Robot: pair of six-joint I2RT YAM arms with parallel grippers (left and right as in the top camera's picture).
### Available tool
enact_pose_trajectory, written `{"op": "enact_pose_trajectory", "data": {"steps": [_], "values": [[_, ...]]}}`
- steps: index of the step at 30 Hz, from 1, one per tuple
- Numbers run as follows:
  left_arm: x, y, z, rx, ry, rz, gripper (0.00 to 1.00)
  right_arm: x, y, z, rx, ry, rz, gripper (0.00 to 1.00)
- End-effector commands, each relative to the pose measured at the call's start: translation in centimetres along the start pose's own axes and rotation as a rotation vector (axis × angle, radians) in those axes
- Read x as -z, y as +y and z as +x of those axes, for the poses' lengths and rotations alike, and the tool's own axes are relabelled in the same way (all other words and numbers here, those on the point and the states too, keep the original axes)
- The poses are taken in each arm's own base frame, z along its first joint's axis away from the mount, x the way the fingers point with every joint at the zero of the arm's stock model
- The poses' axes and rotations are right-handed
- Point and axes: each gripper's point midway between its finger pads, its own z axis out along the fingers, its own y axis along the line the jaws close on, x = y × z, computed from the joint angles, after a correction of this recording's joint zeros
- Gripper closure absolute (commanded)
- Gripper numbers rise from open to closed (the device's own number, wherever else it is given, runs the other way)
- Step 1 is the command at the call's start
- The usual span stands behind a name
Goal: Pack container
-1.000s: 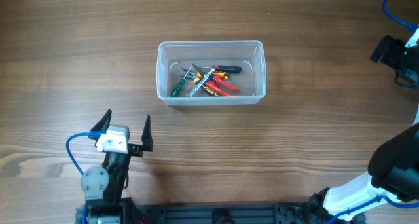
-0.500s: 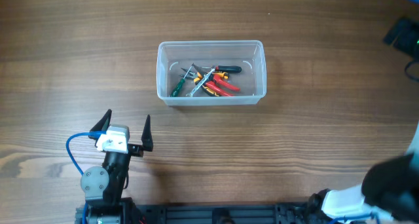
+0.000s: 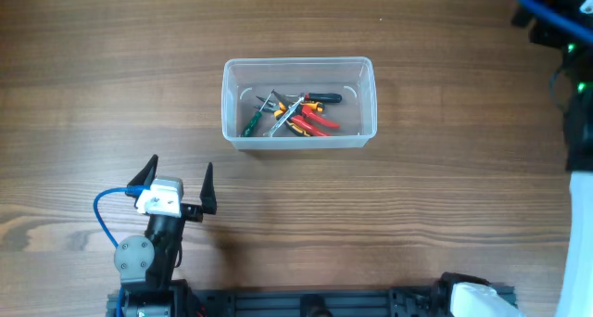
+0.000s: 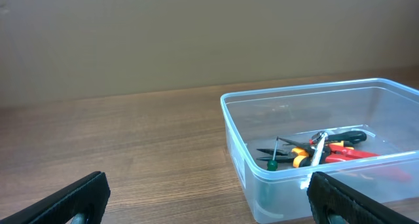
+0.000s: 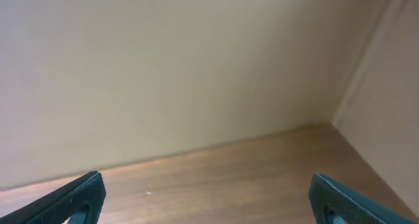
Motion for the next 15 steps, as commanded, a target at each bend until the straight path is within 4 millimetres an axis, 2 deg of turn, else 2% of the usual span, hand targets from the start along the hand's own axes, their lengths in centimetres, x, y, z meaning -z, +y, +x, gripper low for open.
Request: {"op": "enact_pose_trajectory", "data": {"steps": [1,4,6,9,12,15], "values": [[0.0,-0.1,0.2,-0.013,0.0,0.001,0.0,3.4,1.4,-2.1,0.013,-0.083,-0.02,0.0],[0.0,-0.1,0.2,-0.013,0.0,0.001,0.0,5.1,2.3,-2.2,0.012,-0.153,-0.053,0.0],[0.0,-0.1,0.2,-0.013,0.0,0.001,0.0,6.2,2.7,-2.4,0.004,-0.259,-0.075,0.0],[0.0,-0.1,0.2,-0.012,0.002,0.001,0.0,8.4,3.1,-1.6,-0.011,-0.395,-0.106,0.0],[0.0,-0.1,0.2,-0.012,0.002,0.001,0.0,10.7,3.1,1.2,-0.033,-0.491,-0.136,0.0],[0.0,-0.1,0.2,-0.012,0.002,0.001,0.0,11.9,2.6,4.1,-0.11,-0.545,-0.161,0.0]]}}
